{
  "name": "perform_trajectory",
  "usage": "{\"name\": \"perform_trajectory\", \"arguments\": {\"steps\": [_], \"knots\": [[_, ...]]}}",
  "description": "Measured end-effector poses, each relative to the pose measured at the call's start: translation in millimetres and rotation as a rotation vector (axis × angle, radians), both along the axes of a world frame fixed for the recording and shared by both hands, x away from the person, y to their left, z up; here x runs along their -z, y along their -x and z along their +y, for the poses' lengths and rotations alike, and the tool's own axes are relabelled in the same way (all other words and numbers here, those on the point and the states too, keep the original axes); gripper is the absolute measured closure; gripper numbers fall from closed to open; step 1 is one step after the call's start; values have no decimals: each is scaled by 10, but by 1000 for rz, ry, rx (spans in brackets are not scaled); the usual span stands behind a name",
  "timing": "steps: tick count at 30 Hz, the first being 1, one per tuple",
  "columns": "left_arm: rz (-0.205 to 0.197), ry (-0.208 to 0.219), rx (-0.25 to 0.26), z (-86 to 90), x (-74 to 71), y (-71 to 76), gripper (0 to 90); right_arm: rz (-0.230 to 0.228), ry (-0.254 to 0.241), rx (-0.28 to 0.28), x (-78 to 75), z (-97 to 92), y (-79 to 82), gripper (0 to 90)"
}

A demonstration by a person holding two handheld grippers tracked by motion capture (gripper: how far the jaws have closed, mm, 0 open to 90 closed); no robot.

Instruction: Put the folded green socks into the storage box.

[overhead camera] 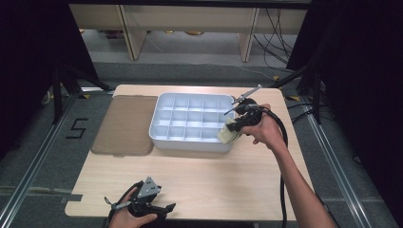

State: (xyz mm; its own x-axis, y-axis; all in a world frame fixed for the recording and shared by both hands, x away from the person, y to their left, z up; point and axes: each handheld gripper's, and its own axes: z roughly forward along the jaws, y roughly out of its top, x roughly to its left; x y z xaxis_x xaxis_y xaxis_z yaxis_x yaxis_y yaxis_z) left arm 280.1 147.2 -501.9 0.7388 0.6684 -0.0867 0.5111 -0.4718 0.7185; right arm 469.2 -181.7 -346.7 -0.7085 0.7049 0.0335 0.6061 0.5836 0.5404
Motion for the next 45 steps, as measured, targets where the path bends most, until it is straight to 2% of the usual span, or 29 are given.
{"name": "perform_trajectory", "arguments": {"steps": [3,5,6,7,9,15,17,18,21,22,23,26,29,30,32,34,36,38,45], "knots": [[1,1,-4,-3,0,1,203,-6,21,22,12,21,-66,708],[0,-4,-2,0,0,1,203,-3,17,20,31,43,-114,708],[1,-2,-2,-2,-1,0,204,4,20,44,56,66,-158,708],[3,13,-8,-12,1,5,204,4,20,44,56,66,-158,708],[3,11,-4,-11,1,7,204,2,28,28,96,79,-210,708],[5,12,0,-12,2,11,204,5,81,48,189,109,-299,708],[5,10,1,-9,0,11,204,-4,76,34,209,115,-327,708],[6,14,-2,-15,-1,12,204,12,88,45,226,129,-338,708],[18,21,-8,-24,11,21,205,9,101,59,253,133,-358,707],[8,16,1,-26,13,14,204,19,98,52,264,132,-369,707],[3,-10,8,-12,10,3,205,13,111,52,272,123,-387,707],[9,3,0,-26,13,15,205,2,141,51,308,117,-412,707],[4,-8,9,-23,12,14,205,-1,160,62,333,121,-429,707],[22,14,-4,-37,16,28,205,-2,166,59,343,123,-434,707],[6,-5,8,-27,10,21,205,-9,186,56,362,141,-440,707],[9,-5,6,-26,11,22,205,-10,197,54,376,157,-447,707],[25,19,-5,-41,16,29,205,-8,221,47,412,190,-454,707],[6,-8,14,-28,9,20,205,-11,237,48,429,217,-450,707],[15,1,21,-35,13,28,205,-11,235,47,499,243,-474,707]]}}
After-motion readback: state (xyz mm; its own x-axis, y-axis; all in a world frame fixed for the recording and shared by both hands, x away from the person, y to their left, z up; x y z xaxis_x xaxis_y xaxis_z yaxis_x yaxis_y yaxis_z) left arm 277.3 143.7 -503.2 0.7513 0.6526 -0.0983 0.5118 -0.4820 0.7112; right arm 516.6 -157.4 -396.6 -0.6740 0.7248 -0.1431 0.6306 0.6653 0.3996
